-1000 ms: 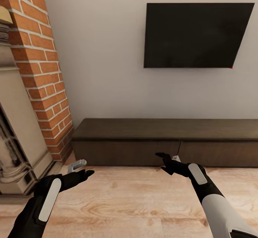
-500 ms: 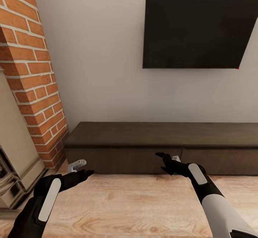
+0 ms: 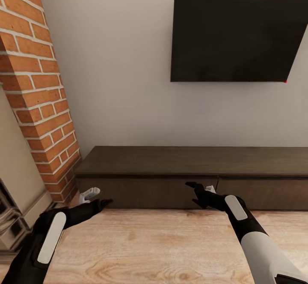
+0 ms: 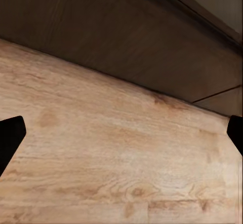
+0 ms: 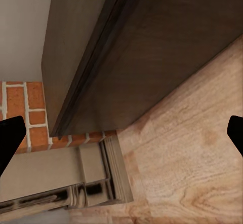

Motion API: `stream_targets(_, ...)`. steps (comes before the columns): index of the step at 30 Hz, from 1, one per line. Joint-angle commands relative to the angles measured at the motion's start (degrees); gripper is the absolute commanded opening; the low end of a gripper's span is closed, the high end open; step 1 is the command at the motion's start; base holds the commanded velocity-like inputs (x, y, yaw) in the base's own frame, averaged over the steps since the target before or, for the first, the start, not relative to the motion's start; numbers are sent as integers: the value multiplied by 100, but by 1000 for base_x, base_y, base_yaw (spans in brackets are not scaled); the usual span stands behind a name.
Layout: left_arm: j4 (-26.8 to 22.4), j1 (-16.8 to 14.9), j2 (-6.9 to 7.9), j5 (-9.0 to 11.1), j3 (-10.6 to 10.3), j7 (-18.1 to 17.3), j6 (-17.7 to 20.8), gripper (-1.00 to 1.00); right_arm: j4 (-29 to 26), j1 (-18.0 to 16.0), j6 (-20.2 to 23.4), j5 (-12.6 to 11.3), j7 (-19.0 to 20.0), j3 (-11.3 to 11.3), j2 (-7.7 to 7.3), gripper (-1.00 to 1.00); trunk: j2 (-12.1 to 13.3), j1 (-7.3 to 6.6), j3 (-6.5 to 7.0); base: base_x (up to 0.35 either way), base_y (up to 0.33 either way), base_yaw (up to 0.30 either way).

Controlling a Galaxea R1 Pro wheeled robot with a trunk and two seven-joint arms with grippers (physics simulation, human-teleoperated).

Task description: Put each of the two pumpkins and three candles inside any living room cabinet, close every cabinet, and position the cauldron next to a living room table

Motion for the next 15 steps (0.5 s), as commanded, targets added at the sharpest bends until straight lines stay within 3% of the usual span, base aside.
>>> stream_targets(1,-8,-4,60,89,31,-135,80,100,1,-4,32,42,36,-24,2,100,-2,-1,-6,0,0,0)
stream_targets(3,-18,-4,199,327,35,-266,186,100,3,-4,32,42,36,-27,1,100,-2,-1,-6,0,0,0)
stream_targets(5,-9,-4,475,739,18,-471,267,100,7,-4,26,42,36,-30,1,100,-2,-1,-6,0,0,0)
stream_targets(9,7,-4,837,1246,-1,-622,311,100,9,-4,18,42,36,-25,0,100,-2,-1,-6,0,0,0)
stream_targets(11,29,-4,1040,1685,-171,-650,324,100,9,-4,11,45,36,-24,0,100,-2,-1,-6,0,0,0)
stream_targets(15,109,-4,1392,2494,-777,-665,331,100,9,-4,-65,75,36,-24,0,100,-2,-1,-6,0,0,0)
